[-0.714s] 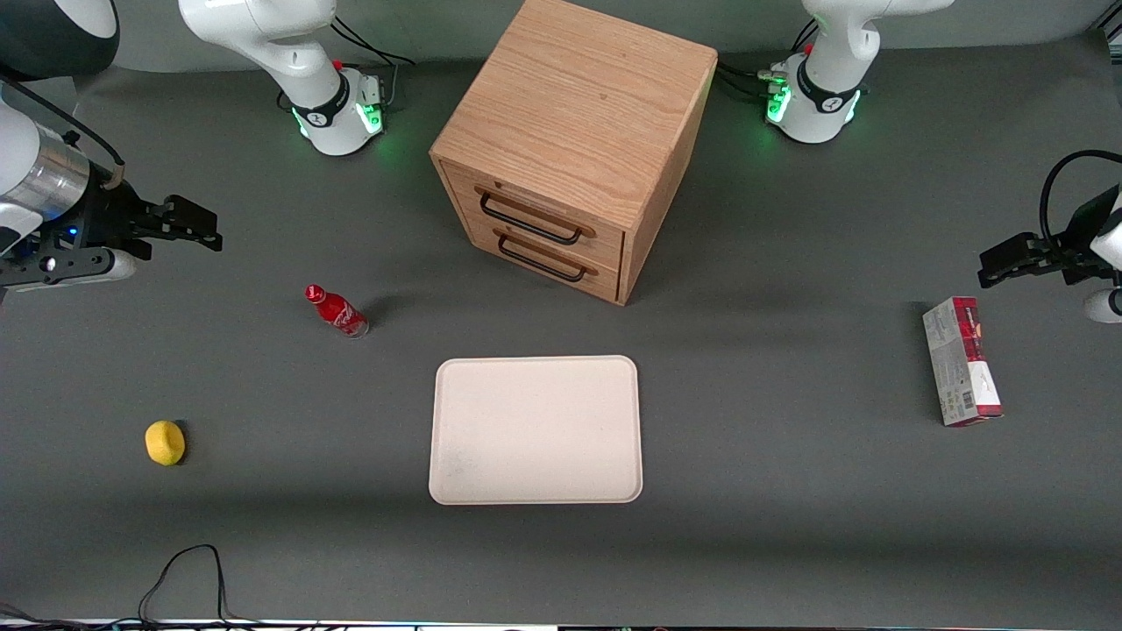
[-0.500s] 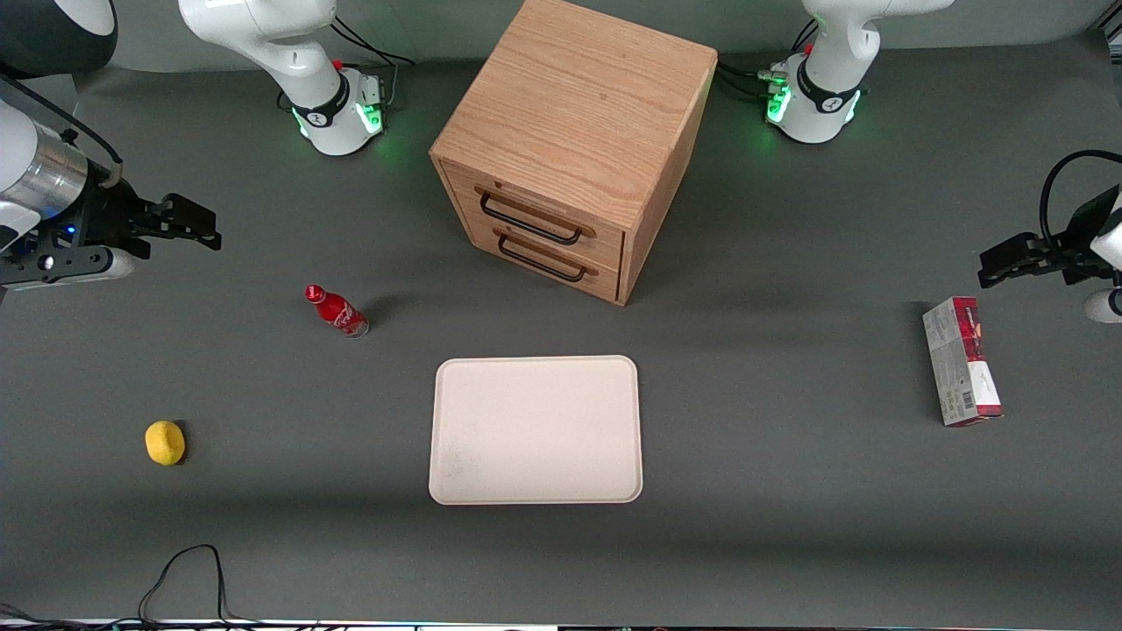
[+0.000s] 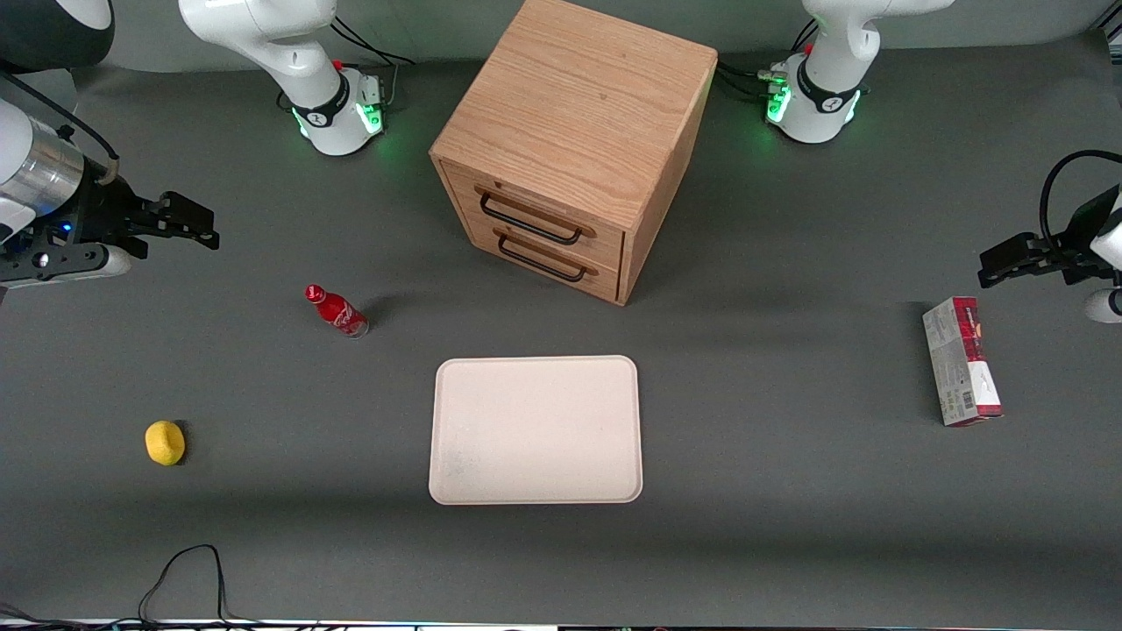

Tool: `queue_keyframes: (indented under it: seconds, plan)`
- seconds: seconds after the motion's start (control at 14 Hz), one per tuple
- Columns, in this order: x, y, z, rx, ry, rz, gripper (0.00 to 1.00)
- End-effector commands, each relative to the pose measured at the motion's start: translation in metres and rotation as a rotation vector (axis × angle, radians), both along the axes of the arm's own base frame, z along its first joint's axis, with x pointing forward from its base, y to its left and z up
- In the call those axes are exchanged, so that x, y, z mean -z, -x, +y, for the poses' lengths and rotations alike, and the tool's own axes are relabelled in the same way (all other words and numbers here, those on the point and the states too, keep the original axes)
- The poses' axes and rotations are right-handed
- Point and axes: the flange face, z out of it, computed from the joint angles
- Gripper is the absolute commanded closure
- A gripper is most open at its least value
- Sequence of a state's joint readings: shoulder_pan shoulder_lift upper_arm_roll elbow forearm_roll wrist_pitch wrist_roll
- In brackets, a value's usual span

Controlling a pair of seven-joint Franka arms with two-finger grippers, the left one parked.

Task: Open upper drawer
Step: 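Move the right gripper toward the upper drawer's black handle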

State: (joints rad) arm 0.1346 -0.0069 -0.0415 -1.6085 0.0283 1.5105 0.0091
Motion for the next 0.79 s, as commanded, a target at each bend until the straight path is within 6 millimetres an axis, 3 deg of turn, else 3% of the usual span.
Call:
queue_keyframes:
  seconds: [0.0, 0.43, 0.71]
  plan:
    - [0.007, -0.012, 0.032, -0.048, 0.016, 0.013, 0.0]
    - [0.042, -0.021, 0.148, -0.235, 0.015, 0.045, 0.0]
    - [0.065, -0.028, 0.209, -0.312, -0.019, 0.067, 0.0]
